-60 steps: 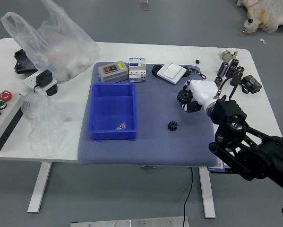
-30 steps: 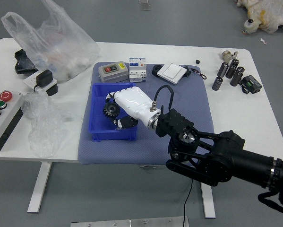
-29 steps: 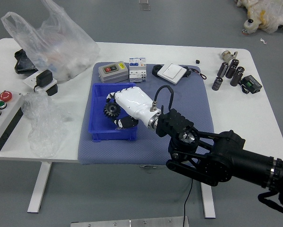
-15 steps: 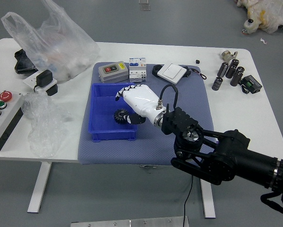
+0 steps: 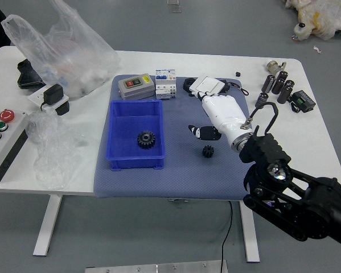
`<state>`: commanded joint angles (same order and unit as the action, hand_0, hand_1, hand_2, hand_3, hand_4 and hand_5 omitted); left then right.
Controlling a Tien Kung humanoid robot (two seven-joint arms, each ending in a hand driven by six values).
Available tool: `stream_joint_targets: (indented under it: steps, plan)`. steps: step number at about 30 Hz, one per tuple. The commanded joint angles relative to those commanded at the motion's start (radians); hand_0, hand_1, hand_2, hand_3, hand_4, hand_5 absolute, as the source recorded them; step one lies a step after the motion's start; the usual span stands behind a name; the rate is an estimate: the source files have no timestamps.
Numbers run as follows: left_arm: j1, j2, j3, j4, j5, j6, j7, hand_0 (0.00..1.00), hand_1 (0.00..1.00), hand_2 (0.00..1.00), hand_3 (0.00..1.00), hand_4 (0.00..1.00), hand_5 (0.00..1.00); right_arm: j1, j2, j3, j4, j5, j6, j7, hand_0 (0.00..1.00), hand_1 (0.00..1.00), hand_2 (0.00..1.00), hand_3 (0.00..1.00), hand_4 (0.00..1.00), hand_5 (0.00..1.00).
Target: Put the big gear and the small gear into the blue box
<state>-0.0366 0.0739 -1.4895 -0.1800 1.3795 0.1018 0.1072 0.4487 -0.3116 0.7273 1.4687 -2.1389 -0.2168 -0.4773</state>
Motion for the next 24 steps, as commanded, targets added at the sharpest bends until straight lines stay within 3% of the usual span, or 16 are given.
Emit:
stream_joint_targets:
  steps: [1,9,24]
  plan:
    - [0.000,0.000,-0.004,0.000,0.004,0.000,0.001,0.642,0.615,0.602,0.648,0.635,0.327,-0.022,0.002,0.010,-0.004,-0.001,0.001,-0.001,0.371,0.552,0.775,0.849,0.791,0.225]
    - [-0.012,-0.002,0.020,0.000,-0.014,0.000,-0.012,0.642,0.615,0.602,0.647,0.635,0.326,-0.114,0.009,0.024,-0.004,-0.003,0.037,-0.020,0.354,0.539,0.776,0.849,0.825,0.241]
    - [-0.011,-0.003,0.016,0.000,-0.009,0.000,-0.008,0.642,0.616,0.601,0.648,0.634,0.325,-0.102,0.021,-0.025,-0.075,0.038,0.042,-0.018,0.340,0.509,0.742,0.815,0.830,0.253]
